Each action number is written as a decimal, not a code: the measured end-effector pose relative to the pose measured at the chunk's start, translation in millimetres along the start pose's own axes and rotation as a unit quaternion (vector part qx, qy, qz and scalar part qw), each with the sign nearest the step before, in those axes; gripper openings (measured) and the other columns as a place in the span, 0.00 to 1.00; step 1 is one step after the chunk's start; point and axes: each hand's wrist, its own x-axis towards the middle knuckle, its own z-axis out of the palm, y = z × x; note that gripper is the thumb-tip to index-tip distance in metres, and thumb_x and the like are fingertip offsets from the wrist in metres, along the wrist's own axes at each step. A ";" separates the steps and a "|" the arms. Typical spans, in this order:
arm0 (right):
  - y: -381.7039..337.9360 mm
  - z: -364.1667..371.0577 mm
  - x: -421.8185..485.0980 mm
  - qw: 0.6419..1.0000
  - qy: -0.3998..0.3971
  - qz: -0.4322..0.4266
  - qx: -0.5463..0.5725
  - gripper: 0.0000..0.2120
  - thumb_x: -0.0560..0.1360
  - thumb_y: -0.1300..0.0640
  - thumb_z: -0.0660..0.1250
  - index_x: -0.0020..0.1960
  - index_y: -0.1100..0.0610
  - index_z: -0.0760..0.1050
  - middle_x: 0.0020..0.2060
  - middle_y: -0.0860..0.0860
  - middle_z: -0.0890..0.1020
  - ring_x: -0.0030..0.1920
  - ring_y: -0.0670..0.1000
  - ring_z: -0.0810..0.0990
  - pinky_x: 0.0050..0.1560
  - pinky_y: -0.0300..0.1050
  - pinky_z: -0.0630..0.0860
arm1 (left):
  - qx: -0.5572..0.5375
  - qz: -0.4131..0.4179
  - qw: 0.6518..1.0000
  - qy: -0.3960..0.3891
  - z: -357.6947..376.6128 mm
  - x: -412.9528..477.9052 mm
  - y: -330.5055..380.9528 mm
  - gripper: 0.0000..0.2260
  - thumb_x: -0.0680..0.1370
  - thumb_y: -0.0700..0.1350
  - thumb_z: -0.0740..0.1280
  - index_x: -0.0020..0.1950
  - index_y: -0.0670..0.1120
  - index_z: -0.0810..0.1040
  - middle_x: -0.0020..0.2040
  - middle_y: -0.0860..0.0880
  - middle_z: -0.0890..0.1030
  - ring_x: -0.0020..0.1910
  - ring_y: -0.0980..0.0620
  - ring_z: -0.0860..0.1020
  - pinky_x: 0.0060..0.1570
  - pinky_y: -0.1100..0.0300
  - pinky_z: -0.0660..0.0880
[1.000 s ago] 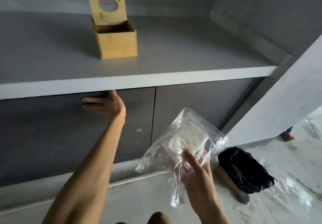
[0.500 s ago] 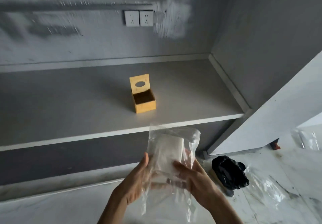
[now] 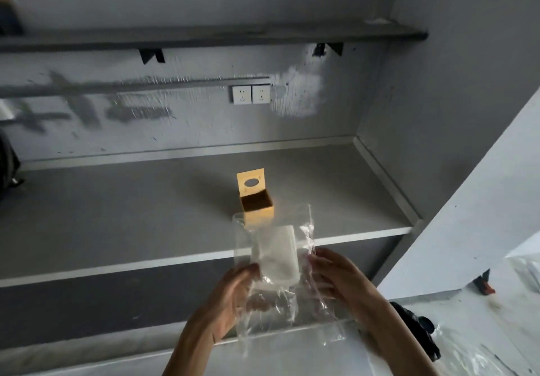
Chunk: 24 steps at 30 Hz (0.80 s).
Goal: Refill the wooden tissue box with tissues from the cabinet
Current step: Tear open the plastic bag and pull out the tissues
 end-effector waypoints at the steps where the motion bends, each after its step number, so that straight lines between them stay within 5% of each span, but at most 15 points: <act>1: -0.3 -2.5 4.9 1.000 0.012 -0.014 -0.014 0.06 0.78 0.61 0.65 0.53 0.62 0.76 0.27 0.48 0.75 0.25 0.45 0.73 0.28 0.40 0.73 | -0.002 -0.003 1.000 -0.001 -0.9 5.4 -0.2 0.12 0.68 0.46 0.75 0.48 0.41 0.83 0.48 0.41 0.84 0.43 0.43 0.83 0.37 0.48 0.80; 4: -7.7 -17.0 19.3 0.997 0.047 -0.041 -0.043 0.04 0.78 0.66 0.65 0.51 0.63 0.77 0.31 0.56 0.73 0.29 0.49 0.72 0.32 0.41 0.74 | -0.020 -0.022 1.000 -0.005 2.8 24.6 4.6 0.19 0.63 0.44 0.78 0.52 0.41 0.82 0.53 0.40 0.83 0.46 0.41 0.82 0.38 0.47 0.80; 7: -21.7 -38.4 33.9 0.996 0.043 -0.040 -0.069 0.05 0.78 0.64 0.65 0.52 0.63 0.78 0.34 0.57 0.76 0.32 0.50 0.77 0.36 0.41 0.78 | -0.001 -0.018 1.000 -0.001 12.8 42.9 14.1 0.21 0.64 0.46 0.78 0.56 0.46 0.81 0.54 0.45 0.84 0.53 0.44 0.81 0.51 0.41 0.77; 11: -36.8 -66.6 61.7 0.999 -0.020 -0.011 -0.041 0.09 0.80 0.62 0.62 0.54 0.63 0.79 0.39 0.65 0.77 0.31 0.51 0.77 0.34 0.42 0.76 | -0.022 0.011 1.000 -0.018 27.4 71.5 24.8 0.14 0.74 0.42 0.70 0.58 0.41 0.79 0.53 0.43 0.83 0.48 0.46 0.83 0.40 0.47 0.81; 15: -56.9 -79.9 99.8 0.998 -0.049 0.009 -0.049 0.12 0.78 0.55 0.65 0.57 0.61 0.79 0.45 0.56 0.84 0.43 0.55 0.81 0.50 0.55 0.80 | -0.031 0.037 0.998 0.025 40.4 102.5 33.3 0.15 0.72 0.41 0.70 0.57 0.40 0.77 0.50 0.44 0.81 0.43 0.49 0.83 0.35 0.51 0.82; 21: -56.1 -82.5 159.6 1.000 0.005 0.001 -0.017 0.05 0.77 0.67 0.64 0.51 0.62 0.77 0.39 0.55 0.83 0.37 0.51 0.83 0.37 0.42 0.80 | -0.093 0.028 0.994 0.043 23.3 154.2 48.6 0.21 0.73 0.49 0.71 0.62 0.39 0.78 0.54 0.38 0.81 0.48 0.40 0.81 0.54 0.45 0.76; 24: -59.2 -86.5 186.4 0.998 0.051 -0.021 0.037 0.03 0.77 0.66 0.63 0.48 0.61 0.76 0.38 0.55 0.82 0.34 0.47 0.82 0.32 0.37 0.75 | -0.082 0.030 0.994 0.060 24.7 191.7 77.1 0.18 0.78 0.49 0.63 0.65 0.42 0.77 0.53 0.40 0.84 0.49 0.41 0.83 0.46 0.49 0.81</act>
